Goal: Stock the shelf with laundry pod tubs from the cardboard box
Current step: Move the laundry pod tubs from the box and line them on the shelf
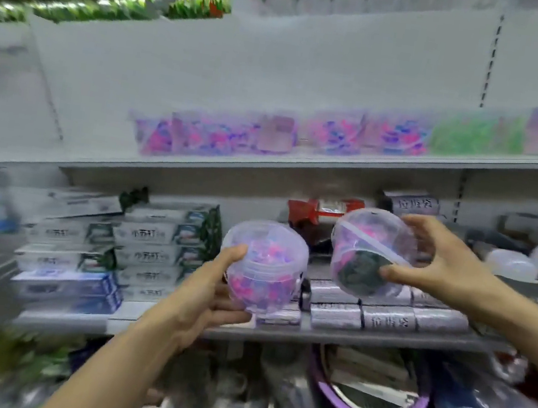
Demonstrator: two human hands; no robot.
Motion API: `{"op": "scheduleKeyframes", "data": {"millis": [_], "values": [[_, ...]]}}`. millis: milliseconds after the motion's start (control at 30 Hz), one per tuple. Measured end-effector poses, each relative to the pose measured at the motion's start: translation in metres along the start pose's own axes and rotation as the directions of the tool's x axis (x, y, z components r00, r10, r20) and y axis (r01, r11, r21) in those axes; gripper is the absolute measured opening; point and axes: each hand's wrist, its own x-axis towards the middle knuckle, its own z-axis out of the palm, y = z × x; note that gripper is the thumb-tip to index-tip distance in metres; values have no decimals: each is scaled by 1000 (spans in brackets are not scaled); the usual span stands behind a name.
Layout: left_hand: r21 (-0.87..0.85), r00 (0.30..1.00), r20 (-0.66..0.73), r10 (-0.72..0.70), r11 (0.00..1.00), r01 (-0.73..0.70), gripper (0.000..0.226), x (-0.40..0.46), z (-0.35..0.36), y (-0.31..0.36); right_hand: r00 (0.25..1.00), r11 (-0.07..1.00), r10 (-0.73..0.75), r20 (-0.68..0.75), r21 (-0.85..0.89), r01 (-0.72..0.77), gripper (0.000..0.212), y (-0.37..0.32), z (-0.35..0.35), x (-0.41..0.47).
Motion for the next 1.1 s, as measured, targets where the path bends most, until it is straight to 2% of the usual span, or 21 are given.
{"op": "scheduleKeyframes", "data": {"millis": [200, 300, 367, 433, 600, 767, 933, 1000, 1100], "values": [[-12, 990, -113, 80, 997, -81, 60, -13, -122, 38, 986, 980, -166, 18, 111, 163, 75, -96, 76, 51], [-35, 981, -173, 88, 995, -95, 55, -15, -165, 49, 969, 961, -247, 26, 138, 241, 77, -138, 104, 76], [-59, 972, -219, 85, 993, -100, 52, -13, -191, 57, 960, 950, -281, 16, 145, 276, 85, -163, 122, 91], [-72, 968, -237, 87, 992, -107, 52, -13, -216, 66, 950, 940, -313, 9, 145, 309, 83, -187, 141, 103], [-87, 951, -293, 102, 987, -132, 69, -4, -277, 102, 918, 911, -394, -45, 115, 396, 82, -240, 182, 139], [-141, 932, -339, 132, 972, -189, 70, 16, -335, 139, 881, 873, -461, -111, 124, 472, 92, -285, 219, 184], [-99, 897, -394, 201, 961, -259, 64, 39, -373, 156, 795, 807, -590, -141, -80, 585, 100, -323, 262, 220], [-63, 881, -411, 234, 957, -283, 58, 48, -384, 160, 761, 758, -640, -105, -244, 604, 101, -333, 278, 233], [-35, 868, -432, 244, 958, -286, 57, 60, -399, 167, 765, 673, -644, 11, -469, 572, 101, -342, 301, 253]]}}
